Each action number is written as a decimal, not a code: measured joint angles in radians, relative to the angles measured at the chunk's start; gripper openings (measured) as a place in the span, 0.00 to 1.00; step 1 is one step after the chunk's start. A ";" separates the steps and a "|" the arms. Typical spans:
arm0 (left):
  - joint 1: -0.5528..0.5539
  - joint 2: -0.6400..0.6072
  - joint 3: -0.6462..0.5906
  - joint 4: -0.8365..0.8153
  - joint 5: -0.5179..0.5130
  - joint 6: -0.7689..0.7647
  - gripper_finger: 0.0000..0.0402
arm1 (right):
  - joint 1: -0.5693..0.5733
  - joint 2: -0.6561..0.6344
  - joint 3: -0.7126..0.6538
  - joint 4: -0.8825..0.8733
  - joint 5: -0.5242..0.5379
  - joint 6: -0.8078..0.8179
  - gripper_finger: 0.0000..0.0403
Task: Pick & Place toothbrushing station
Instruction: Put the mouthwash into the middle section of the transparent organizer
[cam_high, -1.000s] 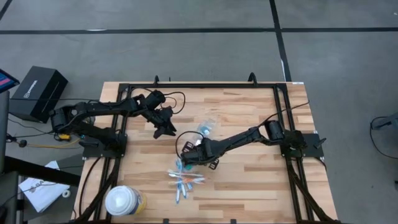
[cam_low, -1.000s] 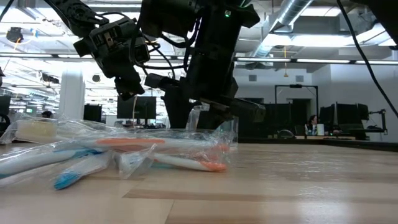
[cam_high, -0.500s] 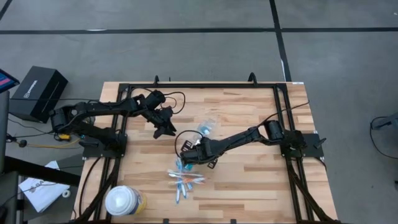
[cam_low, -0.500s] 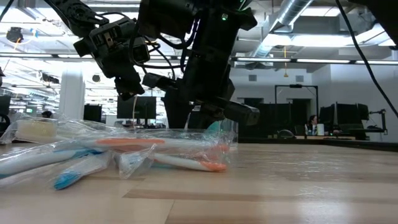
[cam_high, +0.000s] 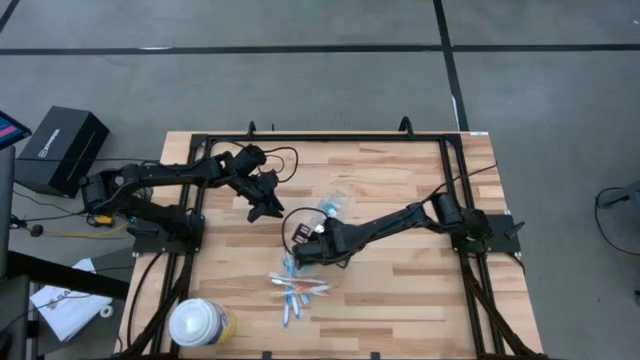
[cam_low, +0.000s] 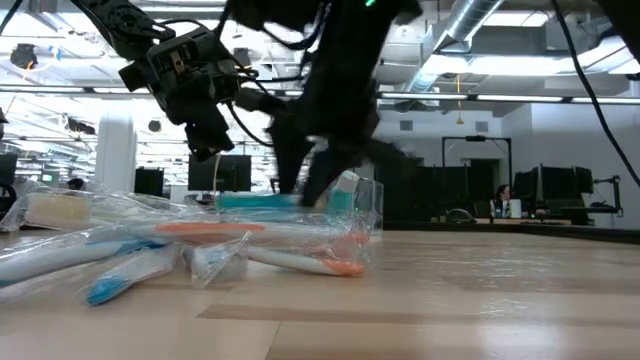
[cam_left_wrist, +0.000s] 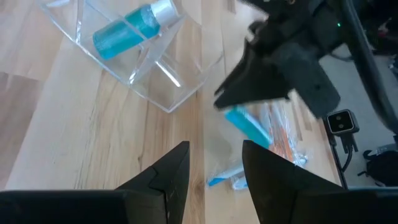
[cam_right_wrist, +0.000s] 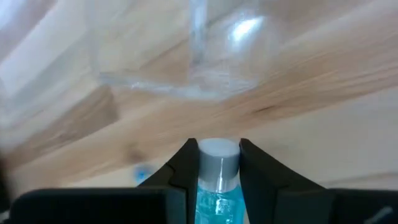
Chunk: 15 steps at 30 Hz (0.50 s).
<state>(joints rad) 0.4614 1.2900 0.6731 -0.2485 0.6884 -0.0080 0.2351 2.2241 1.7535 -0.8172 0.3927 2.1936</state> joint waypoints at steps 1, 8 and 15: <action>0.000 0.000 0.000 0.006 0.000 -0.004 0.35 | 0.004 -0.011 -0.001 -0.019 0.008 -0.005 0.19; 0.000 0.000 0.001 0.053 0.000 -0.053 0.35 | 0.032 -0.121 0.003 -0.110 0.096 -0.006 0.19; 0.000 0.000 0.001 0.105 0.000 -0.095 0.35 | 0.029 -0.202 0.004 -0.218 0.184 -0.048 0.19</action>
<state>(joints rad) 0.4614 1.2900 0.6744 -0.1434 0.6884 -0.1032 0.2645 2.0222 1.7572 -1.0354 0.5771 2.1457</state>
